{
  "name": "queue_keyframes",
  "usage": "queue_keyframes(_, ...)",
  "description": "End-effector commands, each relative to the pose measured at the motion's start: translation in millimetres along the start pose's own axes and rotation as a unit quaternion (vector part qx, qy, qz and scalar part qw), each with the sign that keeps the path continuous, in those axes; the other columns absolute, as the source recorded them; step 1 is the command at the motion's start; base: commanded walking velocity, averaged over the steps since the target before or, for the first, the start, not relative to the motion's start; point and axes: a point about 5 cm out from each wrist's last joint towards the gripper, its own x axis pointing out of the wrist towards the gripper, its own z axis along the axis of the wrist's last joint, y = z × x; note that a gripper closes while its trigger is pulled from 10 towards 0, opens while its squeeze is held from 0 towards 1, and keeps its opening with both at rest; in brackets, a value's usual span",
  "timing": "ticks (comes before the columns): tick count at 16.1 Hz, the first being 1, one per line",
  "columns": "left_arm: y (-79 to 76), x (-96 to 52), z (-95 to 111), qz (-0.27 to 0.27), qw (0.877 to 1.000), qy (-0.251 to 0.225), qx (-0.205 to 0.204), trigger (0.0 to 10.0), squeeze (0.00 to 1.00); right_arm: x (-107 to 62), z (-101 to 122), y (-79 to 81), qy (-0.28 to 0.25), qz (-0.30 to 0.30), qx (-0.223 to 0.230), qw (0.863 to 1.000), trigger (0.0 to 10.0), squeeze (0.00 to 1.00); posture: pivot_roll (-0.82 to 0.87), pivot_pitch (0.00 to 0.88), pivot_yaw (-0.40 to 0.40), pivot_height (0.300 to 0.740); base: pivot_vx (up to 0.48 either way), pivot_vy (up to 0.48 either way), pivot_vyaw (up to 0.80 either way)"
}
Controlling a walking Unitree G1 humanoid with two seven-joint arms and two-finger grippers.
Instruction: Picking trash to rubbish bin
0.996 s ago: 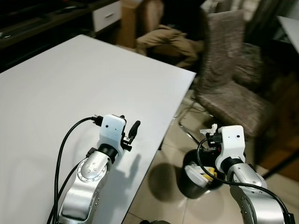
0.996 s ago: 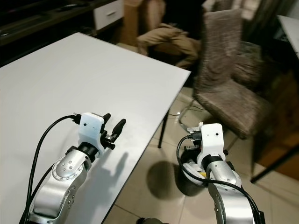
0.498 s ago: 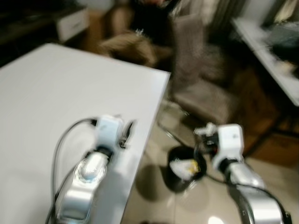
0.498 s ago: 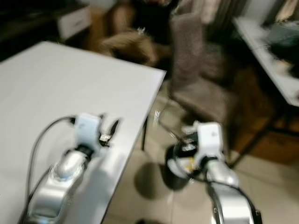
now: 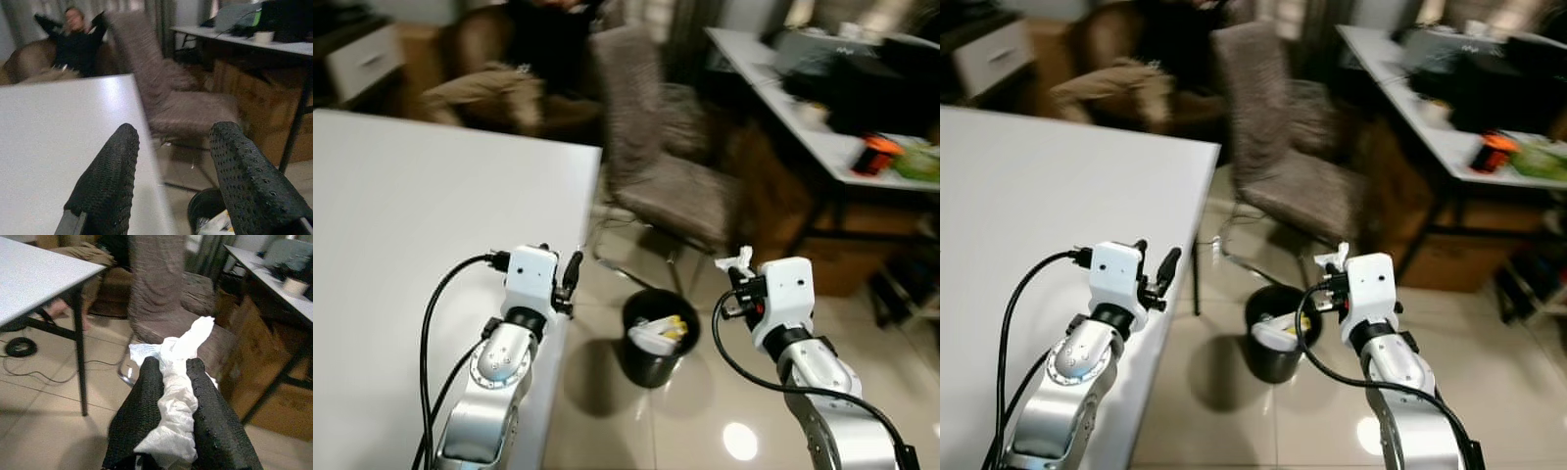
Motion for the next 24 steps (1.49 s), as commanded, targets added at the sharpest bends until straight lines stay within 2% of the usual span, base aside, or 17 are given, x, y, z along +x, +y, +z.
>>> queue_keyframes(1,-10.5,3.3,-0.9,-0.023,1.0,0.001,0.01,10.0,0.0,-0.6,-7.6,-5.9,0.019,-0.005,-0.008,1.0,10.0,0.0,-0.19,0.0,-0.072,0.74,0.0,0.0,-0.8)
queue_keyframes(4,-13.0,6.4,-3.8,-0.029,0.999,0.014,0.017,10.0,0.0,-0.7,-21.0,-0.3,0.056,0.02,-0.015,0.998,10.0,0.0,-0.19,0.0,-0.064,0.74,0.0,-0.399,0.0)
queue_keyframes(9,-14.7,9.2,-6.4,-0.029,0.999,0.018,0.031,10.0,0.0,5.8,-29.2,12.9,0.047,0.039,-0.014,0.998,10.0,0.0,-0.19,0.008,-0.057,0.74,0.0,-0.48,0.0)
queue_keyframes(13,-13.2,9.5,-7.1,-0.026,0.999,0.022,0.026,10.0,0.0,5.0,-31.3,14.5,0.045,0.044,-0.02,0.998,10.0,0.0,-0.19,0.015,-0.054,0.74,0.0,-0.48,0.0)
queue_keyframes(15,-14.7,10.2,-13.4,-0.042,0.998,0.055,0.007,10.0,0.0,5.1,-31.3,13.2,0.044,0.043,-0.021,0.998,10.0,0.0,-0.19,0.017,-0.051,0.74,0.0,0.24,0.0)
queue_keyframes(17,-13.3,11.2,-14.1,-0.032,0.998,0.053,0.008,10.0,0.0,5.1,-30.9,11.7,0.044,0.039,-0.022,0.998,10.0,0.0,-0.2,0.019,-0.046,0.74,0.0,0.48,0.0)
queue_keyframes(22,-11.9,11.5,-15.2,-0.033,0.998,0.052,0.008,10.0,0.0,6.6,-33.0,11.9,0.043,0.038,-0.021,0.998,10.0,0.0,-0.2,0.005,-0.043,0.74,0.0,0.0,0.0)
queue_keyframes(24,-9.5,9.7,-23.2,-0.026,0.998,0.054,0.015,10.0,0.0,8.7,-39.4,14.3,0.047,0.047,-0.026,0.997,10.0,0.0,-0.19,0.002,-0.043,0.74,0.0,0.0,0.0)
